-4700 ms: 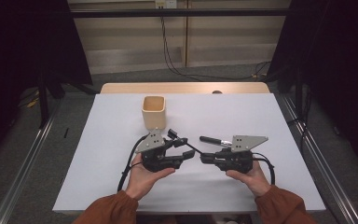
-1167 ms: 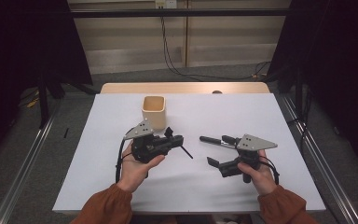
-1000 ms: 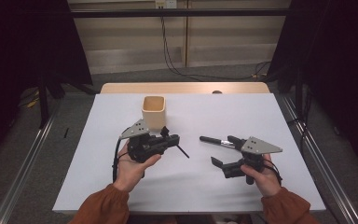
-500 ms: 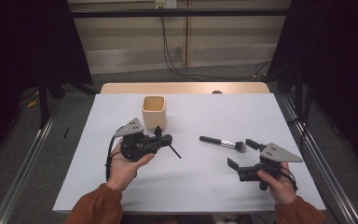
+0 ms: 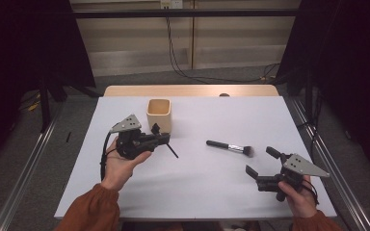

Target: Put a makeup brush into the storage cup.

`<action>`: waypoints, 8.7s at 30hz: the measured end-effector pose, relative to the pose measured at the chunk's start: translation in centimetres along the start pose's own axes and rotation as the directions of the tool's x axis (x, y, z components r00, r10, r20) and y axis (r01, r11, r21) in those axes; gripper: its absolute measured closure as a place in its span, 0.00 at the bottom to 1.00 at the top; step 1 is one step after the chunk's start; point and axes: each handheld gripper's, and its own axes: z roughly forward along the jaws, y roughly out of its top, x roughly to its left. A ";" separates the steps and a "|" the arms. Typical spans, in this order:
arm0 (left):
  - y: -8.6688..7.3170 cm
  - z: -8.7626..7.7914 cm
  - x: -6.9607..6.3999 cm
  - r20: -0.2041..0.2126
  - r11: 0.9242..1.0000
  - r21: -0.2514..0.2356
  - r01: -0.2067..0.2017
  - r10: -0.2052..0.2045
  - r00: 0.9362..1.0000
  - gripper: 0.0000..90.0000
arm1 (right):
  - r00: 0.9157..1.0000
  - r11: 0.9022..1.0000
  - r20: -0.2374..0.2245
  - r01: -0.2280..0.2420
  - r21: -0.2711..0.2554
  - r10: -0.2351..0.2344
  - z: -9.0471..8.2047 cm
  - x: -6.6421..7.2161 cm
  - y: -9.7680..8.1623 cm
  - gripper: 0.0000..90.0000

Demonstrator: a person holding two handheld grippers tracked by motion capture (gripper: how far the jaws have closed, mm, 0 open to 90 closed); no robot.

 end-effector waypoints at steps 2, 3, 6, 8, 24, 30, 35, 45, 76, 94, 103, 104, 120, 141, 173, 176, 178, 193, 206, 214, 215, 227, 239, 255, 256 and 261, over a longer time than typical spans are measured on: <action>0.3 -0.2 0.3 -0.008 1.000 0.003 -0.001 0.001 1.000 0.95 | 1.000 1.000 0.007 0.007 0.007 -0.007 0.0 -0.1 0.0 0.00; 0.4 -0.3 0.5 -0.012 1.000 0.007 0.000 0.000 1.000 0.95 | 1.000 1.000 0.011 0.015 0.005 -0.015 0.0 -0.1 -0.1 0.00; 0.7 -0.5 0.7 -0.012 1.000 0.010 -0.007 0.007 1.000 0.95 | 1.000 1.000 0.001 0.006 0.006 -0.006 0.0 0.0 -0.1 0.00; 0.9 -0.7 0.9 -0.020 1.000 0.009 -0.012 0.012 1.000 0.95 | 1.000 1.000 0.001 0.002 0.002 -0.002 0.0 0.0 0.0 0.00; 2.4 -2.2 3.6 -0.117 0.998 -0.061 0.017 -0.024 0.993 0.95 | 1.000 1.000 -0.008 0.012 -0.003 -0.012 0.0 -0.1 0.0 0.00; 3.2 -2.7 4.7 -0.155 0.998 -0.063 0.011 -0.020 0.988 0.95 | 1.000 1.000 -0.011 0.012 0.000 -0.012 0.0 0.0 0.0 0.00; 3.9 -2.5 6.0 -0.187 0.997 -0.076 0.019 -0.032 0.982 0.95 | 1.000 1.000 -0.015 0.008 0.004 -0.008 0.1 0.0 -0.1 0.00; 5.3 -2.1 6.6 -0.228 0.994 -0.109 -0.006 -0.019 0.973 0.95 | 1.000 1.000 -0.020 0.012 0.010 -0.012 0.1 0.0 -0.1 0.00; 6.3 1.3 9.3 -0.312 0.998 -0.057 -0.026 0.007 0.950 0.95 | 0.999 1.000 -0.031 0.012 0.022 -0.011 0.2 0.1 -0.2 0.00; 4.9 2.6 9.9 -0.327 1.000 -0.006 0.005 -0.007 0.945 0.95 | 0.999 1.000 -0.037 0.018 0.023 -0.018 0.2 0.1 -0.2 0.00; 4.0 2.9 10.3 -0.332 1.000 0.008 0.020 -0.016 0.943 0.95 | 1.000 1.000 -0.024 0.012 0.025 -0.011 0.2 0.1 -0.2 0.00; 3.9 3.0 10.3 -0.331 1.000 0.011 0.022 -0.018 0.944 0.95 | 1.000 1.000 -0.023 0.015 0.025 -0.015 0.2 0.0 -0.2 0.00; 3.0 3.9 10.5 -0.349 0.999 0.043 0.024 -0.008 0.937 0.95 | 1.000 0.999 -0.026 0.013 0.030 -0.013 0.2 0.1 -0.3 0.00; 1.6 4.0 11.1 -0.358 0.996 0.050 0.075 -0.052 0.932 0.73 | 0.999 1.000 -0.035 0.013 0.026 -0.013 0.2 0.1 -0.3 0.00; -0.6 0.0 9.8 -0.356 0.998 -0.062 0.009 -0.031 0.934 0.03 | 0.999 1.000 -0.030 0.016 0.025 -0.015 0.3 0.0 -0.2 0.00; -1.0 -0.2 9.3 -0.359 0.998 -0.063 -0.010 -0.013 0.933 0.03 | 1.000 1.000 -0.028 0.014 0.026 -0.014 0.3 -0.1 -0.2 0.00; -1.3 -0.4 8.9 -0.352 0.997 -0.072 -0.015 -0.011 0.936 0.03 | 1.000 1.000 -0.026 0.013 0.025 -0.013 0.3 -0.1 -0.2 0.00; -3.7 -2.4 6.0 -0.354 0.992 -0.128 -0.009 -0.038 0.935 0.03 | 1.000 0.999 -0.013 0.000 0.032 0.001 0.3 -0.2 -0.2 0.00; -6.0 -4.3 3.9 -0.382 0.994 -0.113 -0.017 -0.028 0.924 0.03 | 1.000 0.999 -0.007 0.000 0.034 0.000 0.2 -0.3 -0.2 0.00; -7.3 -5.7 3.4 -0.420 0.991 -0.131 -0.005 -0.051 0.906 0.02 | 1.000 0.999 -0.003 0.001 0.035 -0.001 0.2 -0.3 -0.2 0.00; -7.5 -5.8 3.3 -0.420 0.991 -0.134 -0.011 -0.047 0.906 0.02 | 1.000 0.999 -0.004 0.001 0.034 -0.001 0.2 -0.3 -0.2 0.00; -9.3 -7.2 2.2 -0.435 0.986 -0.166 -0.014 -0.060 0.898 0.03 | 1.000 0.999 -0.006 0.001 0.044 -0.001 0.7 -0.1 -0.1 0.00; -10.5 -9.0 0.5 -0.456 0.984 -0.177 -0.030 -0.055 0.888 0.03 | 1.000 0.999 0.001 0.004 0.034 -0.004 0.1 -0.2 -0.1 0.00; -11.7 -9.6 0.2 -0.471 0.989 -0.141 -0.041 -0.031 0.881 0.03 | 1.000 1.000 0.019 -0.019 0.019 0.018 -0.1 0.1 0.2 0.00; -11.8 -9.6 0.2 -0.469 0.990 -0.139 -0.039 -0.031 0.883 0.03 | 1.000 1.000 0.018 -0.015 0.019 0.014 0.0 0.1 0.2 0.00; -12.0 -9.9 0.2 -0.474 0.989 -0.147 -0.028 -0.045 0.879 0.03 | 1.000 1.000 0.011 -0.023 0.019 0.023 0.3 0.0 0.6 0.00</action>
